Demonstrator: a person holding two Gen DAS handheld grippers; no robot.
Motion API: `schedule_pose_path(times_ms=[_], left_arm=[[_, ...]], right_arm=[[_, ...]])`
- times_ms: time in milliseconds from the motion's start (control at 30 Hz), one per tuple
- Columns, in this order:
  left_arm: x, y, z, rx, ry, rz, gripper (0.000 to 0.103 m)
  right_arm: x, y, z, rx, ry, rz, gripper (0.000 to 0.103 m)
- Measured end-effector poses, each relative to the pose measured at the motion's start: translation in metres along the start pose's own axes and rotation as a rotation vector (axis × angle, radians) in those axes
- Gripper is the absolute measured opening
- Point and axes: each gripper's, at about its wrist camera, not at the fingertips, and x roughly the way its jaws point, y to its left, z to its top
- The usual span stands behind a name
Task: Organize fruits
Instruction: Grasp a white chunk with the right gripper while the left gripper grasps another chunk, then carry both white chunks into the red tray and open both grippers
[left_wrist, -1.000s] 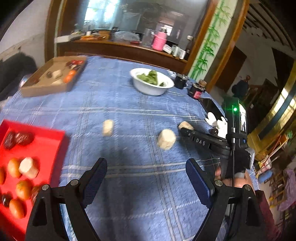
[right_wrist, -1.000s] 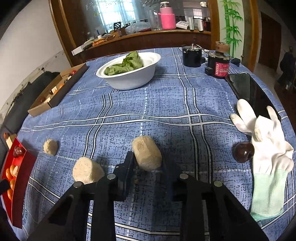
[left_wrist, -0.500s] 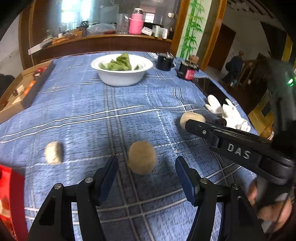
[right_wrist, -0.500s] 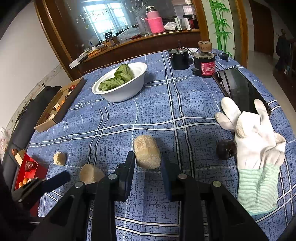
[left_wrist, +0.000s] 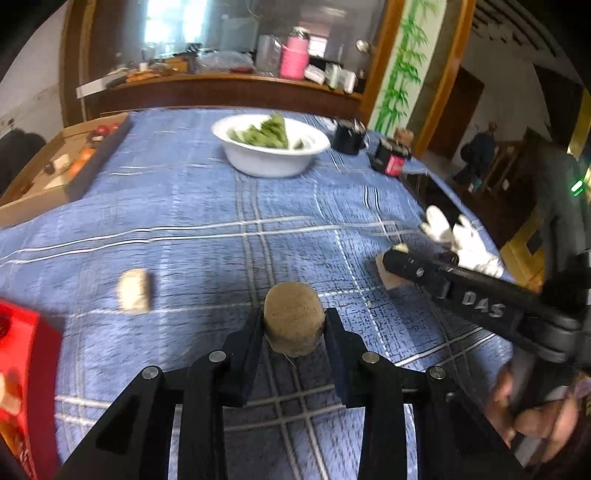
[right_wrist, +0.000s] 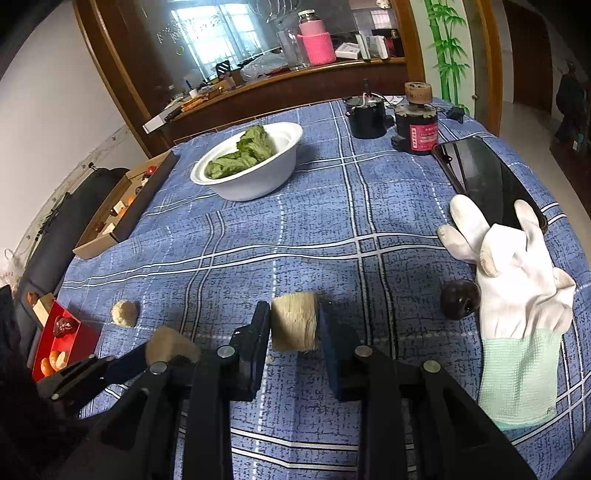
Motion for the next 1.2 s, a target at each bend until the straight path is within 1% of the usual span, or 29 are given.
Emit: schedule_pose_path(times_ms=[167,200,267,367,467,600,700,767,800,833,933,1100,1200], left_arm=[[-0.048,0.024,-0.007,-0.046,-0.072,0.025,0.034],[-0.053,0.028,-0.007,-0.055,-0.08,0.03,0.034],[-0.067,0.043,-0.01,-0.101,-0.096,0.056,0.034],[-0.087,0.065,-0.017,-0.184,-0.123,0.061,0.034],[-0.112,0.082,-0.026,-0.208,-0.177,0.097,0.034],[-0.15,0.118,-0.042,-0.264,-0.244,0.126,0.034],[-0.173,0.155,-0.057,-0.328,-0.258,0.163,0.034],[-0.186,0.183,-0.069,-0.379,-0.262,0.202,0.034],[-0.189,0.191,-0.074,-0.392,-0.261,0.213,0.034],[-0.193,0.205,-0.081,-0.419,-0.263,0.229,0.034],[-0.199,0.231,-0.096,-0.474,-0.265,0.239,0.034],[-0.201,0.253,-0.111,-0.53,-0.266,0.24,0.034],[-0.198,0.263,-0.116,-0.556,-0.257,0.235,0.034]], right_arm=[[0.001,0.004,-0.004,-0.012,0.006,0.017,0.026],[0.001,0.005,-0.004,-0.017,0.004,0.018,0.025],[0.0,0.007,-0.005,-0.025,0.001,0.019,0.025],[-0.002,0.01,-0.008,-0.035,-0.005,0.02,0.026],[-0.004,0.015,-0.012,-0.051,-0.009,0.023,0.025],[0.002,0.025,-0.021,-0.075,0.017,0.017,0.025],[0.003,0.038,-0.027,-0.103,0.025,-0.005,0.025],[-0.002,0.052,-0.032,-0.126,0.023,-0.003,0.025],[-0.006,0.06,-0.037,-0.133,0.023,0.012,0.025],[-0.01,0.068,-0.042,-0.137,0.026,0.029,0.025],[-0.02,0.101,-0.054,-0.165,0.045,0.095,0.025],[-0.031,0.175,-0.073,-0.264,0.092,0.229,0.026],[-0.034,0.215,-0.087,-0.323,0.122,0.289,0.026]])
